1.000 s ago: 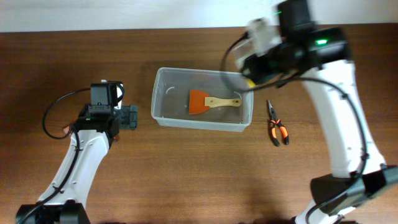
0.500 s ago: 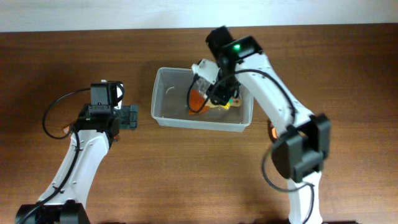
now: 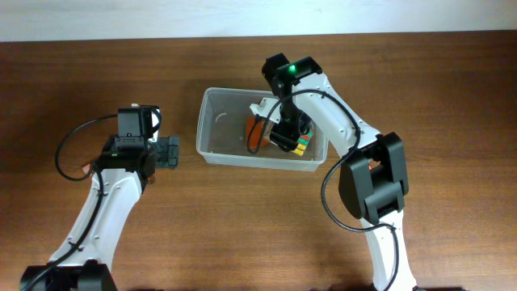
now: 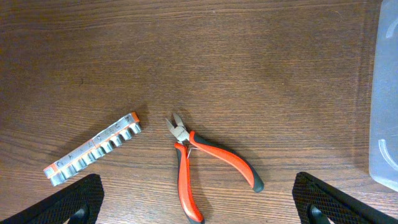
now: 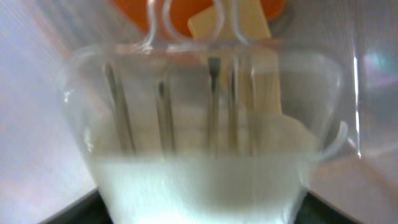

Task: Pack container
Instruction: 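Carry the marker package into the container and release it, then lower right gripper onto the orange-black needle-nose pliers and grasp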

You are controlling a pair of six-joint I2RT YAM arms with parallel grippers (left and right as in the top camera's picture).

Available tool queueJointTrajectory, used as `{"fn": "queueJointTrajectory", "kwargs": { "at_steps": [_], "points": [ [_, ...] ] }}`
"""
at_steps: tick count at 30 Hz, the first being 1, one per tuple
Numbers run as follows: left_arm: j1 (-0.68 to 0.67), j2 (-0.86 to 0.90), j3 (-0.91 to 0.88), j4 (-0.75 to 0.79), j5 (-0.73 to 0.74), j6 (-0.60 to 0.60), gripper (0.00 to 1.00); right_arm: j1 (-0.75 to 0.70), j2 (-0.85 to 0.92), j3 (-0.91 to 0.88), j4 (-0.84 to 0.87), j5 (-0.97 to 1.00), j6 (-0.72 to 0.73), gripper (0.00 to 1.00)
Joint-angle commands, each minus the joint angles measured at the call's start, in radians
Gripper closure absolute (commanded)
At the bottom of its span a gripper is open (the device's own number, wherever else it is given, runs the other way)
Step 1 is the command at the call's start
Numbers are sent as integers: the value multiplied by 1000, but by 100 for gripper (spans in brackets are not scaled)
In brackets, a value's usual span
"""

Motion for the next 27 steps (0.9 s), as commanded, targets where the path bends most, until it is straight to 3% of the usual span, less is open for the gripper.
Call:
{"fn": "queueJointTrajectory", "kwargs": {
  "at_steps": [1, 6, 9, 14, 17, 22, 27],
  "points": [
    [-3, 6, 18, -1, 8, 16, 1, -1, -91, 90, -38, 12, 55, 12],
    [-3, 6, 18, -1, 8, 16, 1, -13, -164, 190, -104, 25, 138, 18],
    [-3, 6, 18, -1, 8, 16, 1, -60, -227, 269, -142, 106, 297, 20],
    [-3, 6, 18, -1, 8, 16, 1, -209, -315, 298, -152, 111, 546, 16],
    [-3, 6, 18, -1, 8, 16, 1, -328, -327, 297, -198, 24, 601, 14],
    [-3, 6, 18, -1, 8, 16, 1, -463, -322, 200, -248, -70, 608, 23],
    [-3, 6, 18, -1, 8, 16, 1, -493, -322, -16, -179, -72, 624, 27]
  ]
}}
